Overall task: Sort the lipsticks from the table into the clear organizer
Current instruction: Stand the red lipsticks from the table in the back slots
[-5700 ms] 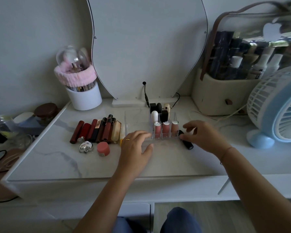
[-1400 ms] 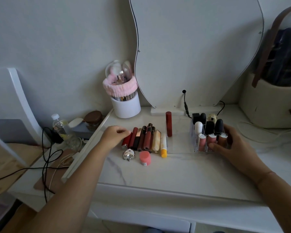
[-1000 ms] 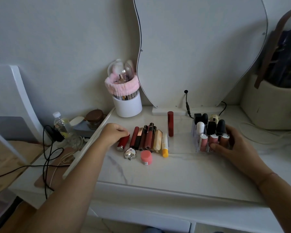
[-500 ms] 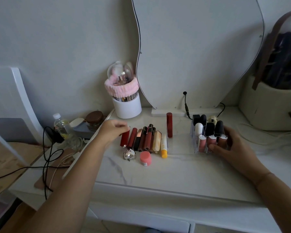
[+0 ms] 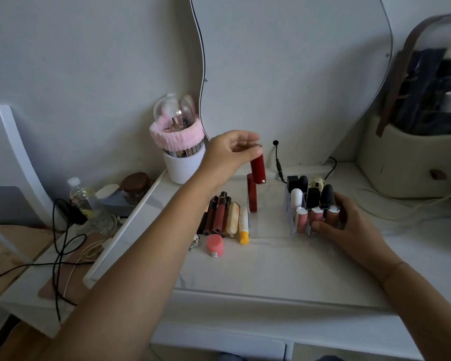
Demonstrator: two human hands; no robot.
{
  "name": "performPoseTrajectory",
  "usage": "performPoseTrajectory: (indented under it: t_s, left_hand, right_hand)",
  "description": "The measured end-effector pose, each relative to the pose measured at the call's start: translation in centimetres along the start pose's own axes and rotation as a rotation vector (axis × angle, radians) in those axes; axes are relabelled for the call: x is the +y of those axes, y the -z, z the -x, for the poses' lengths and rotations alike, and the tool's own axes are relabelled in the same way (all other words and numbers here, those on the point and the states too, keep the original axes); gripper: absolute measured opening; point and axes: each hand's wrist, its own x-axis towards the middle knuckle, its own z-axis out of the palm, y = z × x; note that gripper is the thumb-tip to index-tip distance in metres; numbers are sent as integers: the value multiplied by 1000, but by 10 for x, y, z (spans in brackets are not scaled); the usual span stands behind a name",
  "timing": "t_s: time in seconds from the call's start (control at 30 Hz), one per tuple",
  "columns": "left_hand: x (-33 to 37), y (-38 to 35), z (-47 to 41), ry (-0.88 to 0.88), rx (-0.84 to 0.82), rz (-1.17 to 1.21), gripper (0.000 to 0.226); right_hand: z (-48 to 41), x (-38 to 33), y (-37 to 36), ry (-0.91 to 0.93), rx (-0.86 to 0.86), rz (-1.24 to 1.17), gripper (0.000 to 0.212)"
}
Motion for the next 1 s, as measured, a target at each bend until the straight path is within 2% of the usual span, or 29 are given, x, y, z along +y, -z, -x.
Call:
performPoseTrajectory:
  t_s: [0.13, 0.33, 0.47, 0.73, 1.0]
  left_hand:
    - [-14, -20, -5, 51, -58, -39, 29]
    - [-42, -26, 4, 125, -90, -101, 28]
    - [-42, -23, 9, 122, -60, -91, 26]
    - [-21, -4, 26, -9, 46, -119, 25]
    - [-45, -11, 53, 59, 80, -159, 20]
  right_hand:
    - [-1, 2, 1, -14, -21, -13, 69]
    - [-1, 4, -1, -18, -22, -14, 70]
    - [-1, 4, -1, -28, -16, 9, 72]
    - [-1, 5, -1, -28, -18, 10, 72]
    - [-1, 1, -1, -21, -14, 11, 70]
